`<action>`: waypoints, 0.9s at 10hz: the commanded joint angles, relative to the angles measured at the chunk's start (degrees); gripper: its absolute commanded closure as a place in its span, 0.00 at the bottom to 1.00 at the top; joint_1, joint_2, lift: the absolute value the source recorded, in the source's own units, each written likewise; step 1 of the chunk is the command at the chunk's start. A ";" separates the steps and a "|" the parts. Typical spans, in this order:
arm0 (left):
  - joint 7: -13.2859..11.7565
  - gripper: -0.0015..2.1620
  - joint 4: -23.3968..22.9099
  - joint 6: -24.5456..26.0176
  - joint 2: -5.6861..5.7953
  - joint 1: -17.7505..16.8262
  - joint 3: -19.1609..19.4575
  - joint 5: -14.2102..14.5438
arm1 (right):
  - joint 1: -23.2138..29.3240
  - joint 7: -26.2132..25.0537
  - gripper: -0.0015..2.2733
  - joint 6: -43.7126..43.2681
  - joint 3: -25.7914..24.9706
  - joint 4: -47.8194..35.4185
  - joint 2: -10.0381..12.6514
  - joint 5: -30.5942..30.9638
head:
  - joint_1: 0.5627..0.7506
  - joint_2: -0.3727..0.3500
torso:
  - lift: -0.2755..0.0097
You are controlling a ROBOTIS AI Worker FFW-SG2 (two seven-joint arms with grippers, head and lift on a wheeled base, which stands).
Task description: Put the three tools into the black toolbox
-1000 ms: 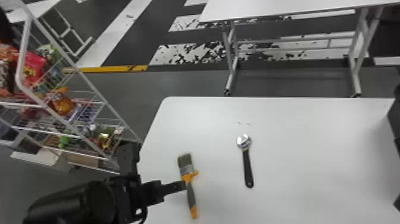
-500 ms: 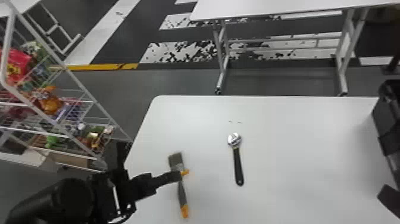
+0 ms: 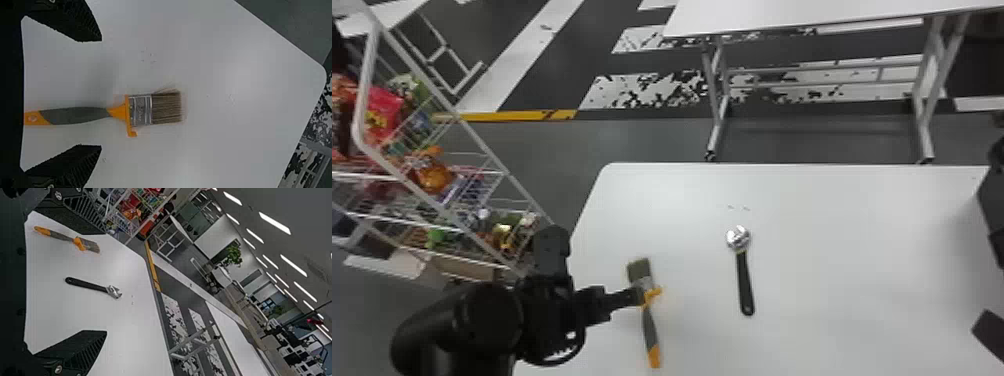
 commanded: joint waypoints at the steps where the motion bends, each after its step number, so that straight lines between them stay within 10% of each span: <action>1: 1.13 0.01 -0.01 0.42 -0.09 -0.09 -0.13 0.71 | -0.50 0.01 0.05 0.00 0.59 0.41 -0.09 0.25 | 0.70 1.00 | 0.79; 4: 7.63 0.01 2.98 0.42 -0.44 -0.80 -5.58 0.80 | -0.85 0.28 0.05 -0.17 0.68 1.03 -0.09 0.25 | 0.70 1.00 | 0.79; 9: 9.22 0.01 5.79 0.42 -1.58 0.17 -7.43 0.62 | -0.85 2.47 0.05 -0.17 -1.35 1.99 -0.18 -1.07 | 0.70 0.90 | 0.79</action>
